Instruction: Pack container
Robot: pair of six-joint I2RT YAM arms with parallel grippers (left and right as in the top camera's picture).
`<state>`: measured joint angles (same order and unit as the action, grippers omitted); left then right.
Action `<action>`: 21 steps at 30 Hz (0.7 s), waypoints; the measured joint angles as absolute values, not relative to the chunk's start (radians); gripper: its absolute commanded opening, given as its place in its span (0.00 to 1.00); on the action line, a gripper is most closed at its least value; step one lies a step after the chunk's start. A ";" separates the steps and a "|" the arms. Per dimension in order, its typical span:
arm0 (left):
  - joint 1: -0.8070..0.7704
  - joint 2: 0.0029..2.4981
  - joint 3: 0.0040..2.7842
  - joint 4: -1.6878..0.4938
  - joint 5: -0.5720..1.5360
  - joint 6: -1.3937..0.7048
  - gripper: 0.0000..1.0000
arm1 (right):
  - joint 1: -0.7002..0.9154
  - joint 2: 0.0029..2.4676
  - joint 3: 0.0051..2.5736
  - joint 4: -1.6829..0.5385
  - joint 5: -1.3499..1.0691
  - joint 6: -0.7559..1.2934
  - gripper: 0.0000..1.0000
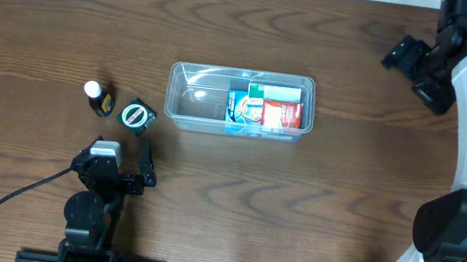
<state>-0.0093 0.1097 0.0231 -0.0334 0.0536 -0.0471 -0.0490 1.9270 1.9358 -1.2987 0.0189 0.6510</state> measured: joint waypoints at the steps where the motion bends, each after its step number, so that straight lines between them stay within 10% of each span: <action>1: -0.009 0.110 0.023 -0.033 0.054 -0.047 0.98 | -0.051 1.927 1.936 -1.299 0.017 0.654 0.99; 13: -0.009 0.121 0.044 -0.072 0.054 -0.171 0.98 | -0.051 1.927 1.936 -1.299 0.016 0.670 0.99; 21: -0.009 0.426 0.497 -0.625 0.026 -0.270 0.98 | -0.051 1.927 1.936 -1.300 0.015 0.670 0.99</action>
